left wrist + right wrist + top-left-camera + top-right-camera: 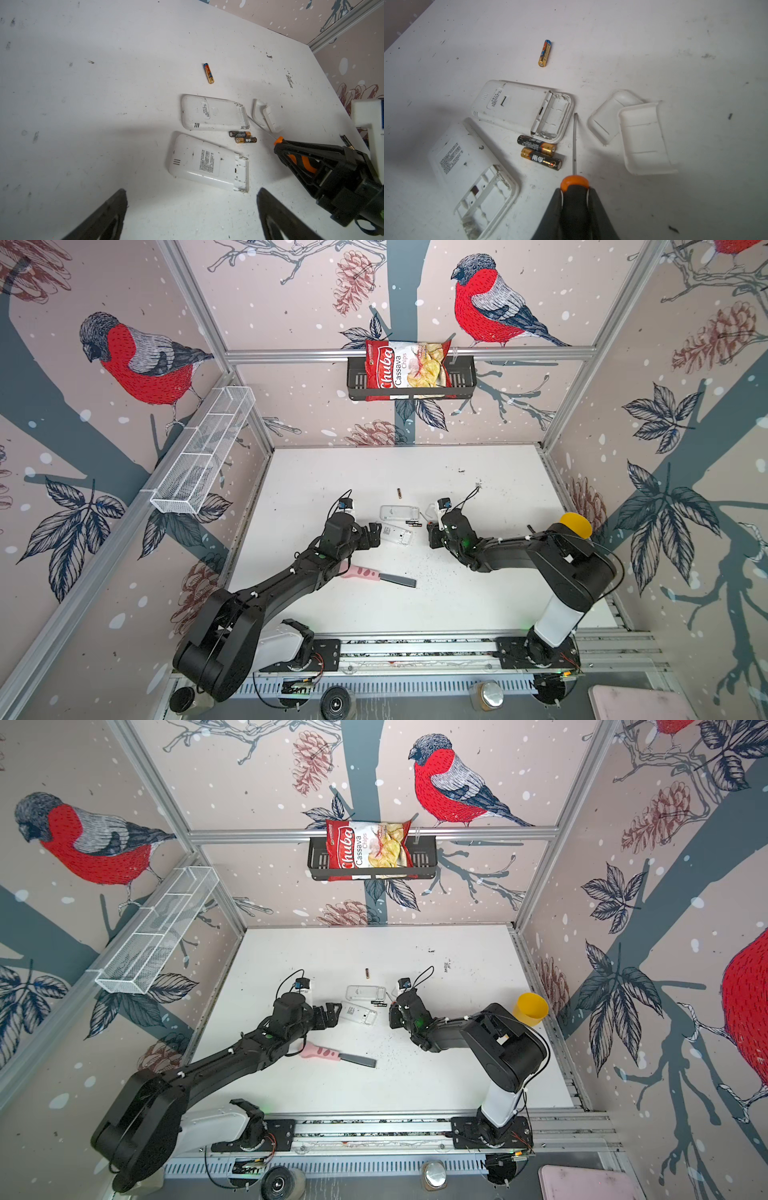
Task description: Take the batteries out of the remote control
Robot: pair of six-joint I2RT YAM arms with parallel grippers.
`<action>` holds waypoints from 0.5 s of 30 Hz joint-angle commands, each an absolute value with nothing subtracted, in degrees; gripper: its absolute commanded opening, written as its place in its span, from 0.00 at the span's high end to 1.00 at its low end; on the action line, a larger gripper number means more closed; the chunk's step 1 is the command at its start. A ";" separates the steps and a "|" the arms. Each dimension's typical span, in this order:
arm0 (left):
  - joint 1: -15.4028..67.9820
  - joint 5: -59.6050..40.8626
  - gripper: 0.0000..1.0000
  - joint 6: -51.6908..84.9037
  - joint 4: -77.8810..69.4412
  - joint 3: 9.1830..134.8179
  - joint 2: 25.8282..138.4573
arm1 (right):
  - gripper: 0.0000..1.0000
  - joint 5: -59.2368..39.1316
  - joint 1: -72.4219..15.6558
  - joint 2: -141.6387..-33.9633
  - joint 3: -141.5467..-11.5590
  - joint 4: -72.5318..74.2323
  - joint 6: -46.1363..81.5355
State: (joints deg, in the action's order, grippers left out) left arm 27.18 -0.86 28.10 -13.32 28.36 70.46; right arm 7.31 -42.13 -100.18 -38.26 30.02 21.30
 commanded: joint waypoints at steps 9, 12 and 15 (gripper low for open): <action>27.18 0.26 0.03 27.63 -14.85 28.13 70.14 | 0.60 7.22 -43.02 -101.81 -39.48 30.59 22.60; 27.21 0.69 0.03 27.80 -14.50 28.57 70.01 | 0.59 7.12 -43.03 -101.28 -39.55 30.50 22.66; 27.20 1.15 0.03 28.29 -14.31 28.79 69.35 | 0.56 7.06 -43.05 -99.93 -39.48 30.28 22.46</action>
